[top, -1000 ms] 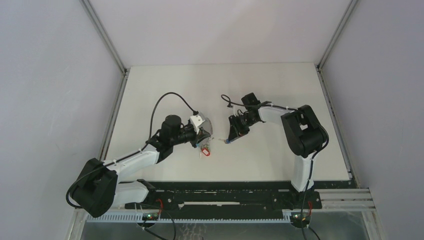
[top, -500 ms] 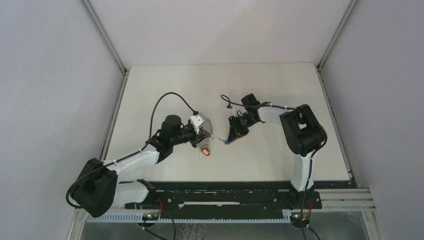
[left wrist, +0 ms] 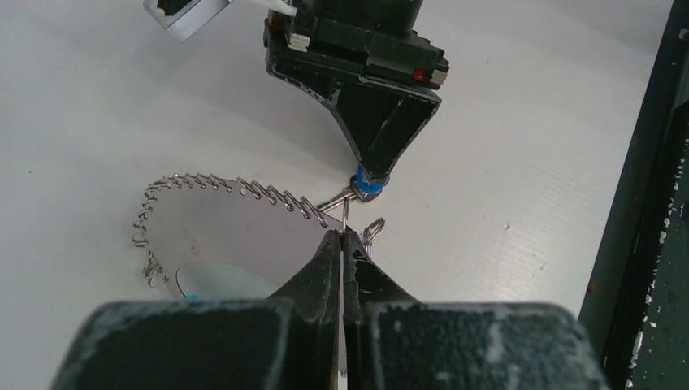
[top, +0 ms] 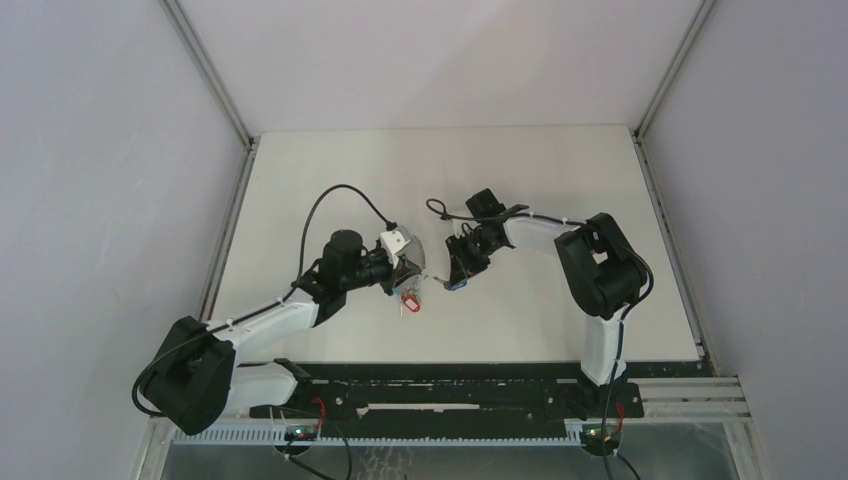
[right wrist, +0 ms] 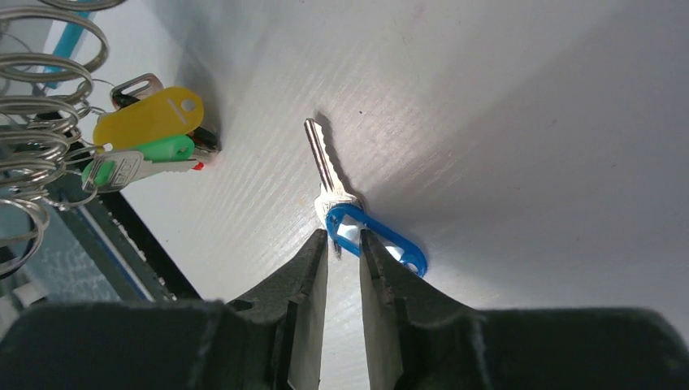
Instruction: Put the keys on the keyring
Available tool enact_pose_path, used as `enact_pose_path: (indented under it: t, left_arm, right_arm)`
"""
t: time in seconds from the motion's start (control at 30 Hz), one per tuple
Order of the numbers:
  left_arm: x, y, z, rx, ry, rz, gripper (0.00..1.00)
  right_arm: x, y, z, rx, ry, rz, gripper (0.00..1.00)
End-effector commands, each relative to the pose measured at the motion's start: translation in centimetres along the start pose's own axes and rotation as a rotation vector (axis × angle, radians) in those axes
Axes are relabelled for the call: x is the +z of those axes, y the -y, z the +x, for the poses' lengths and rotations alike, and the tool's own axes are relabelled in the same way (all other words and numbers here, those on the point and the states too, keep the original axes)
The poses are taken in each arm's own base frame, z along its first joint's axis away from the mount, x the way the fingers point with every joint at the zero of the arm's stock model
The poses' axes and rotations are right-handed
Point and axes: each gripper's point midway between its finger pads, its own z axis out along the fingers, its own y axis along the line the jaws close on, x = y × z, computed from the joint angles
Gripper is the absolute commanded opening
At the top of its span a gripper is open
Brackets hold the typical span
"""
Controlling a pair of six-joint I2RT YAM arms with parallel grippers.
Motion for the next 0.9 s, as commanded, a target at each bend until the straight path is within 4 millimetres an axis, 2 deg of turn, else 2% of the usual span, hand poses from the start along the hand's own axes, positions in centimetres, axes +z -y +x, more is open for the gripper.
enact_pose_path:
  t: [0.0, 0.2, 0.43, 0.57, 0.67, 0.87]
  left_arm:
    - [0.0, -0.2, -3.0, 0.051, 0.083, 0.007, 0.0]
    - [-0.1, -0.1, -3.0, 0.051, 0.085, 0.009, 0.0]
    - [-0.2, -0.1, -3.1, 0.051, 0.088, 0.008, 0.01]
    - [-0.2, -0.1, -3.1, 0.052, 0.09, 0.008, 0.0]
    - [-0.2, -0.1, -3.2, 0.052, 0.095, 0.008, 0.0]
    - [-0.3, -0.1, -3.3, 0.052, 0.1, 0.002, 0.0]
  right_arm:
    - [0.1, 1.6, 0.3, -0.058, -0.019, 0.195, 0.22]
    - [0.9, 1.4, 1.3, -0.089, -0.061, 0.264, 0.19]
    - [0.0, 0.4, 1.0, -0.138, -0.051, 0.296, 0.08]
    - [-1.3, -0.6, 0.5, -0.177, -0.025, 0.307, 0.01]
    - [-2.7, -1.0, 0.4, -0.208, -0.012, 0.345, 0.0]
    - [-5.9, 0.0, 1.6, -0.238, -0.047, 0.493, 0.0]
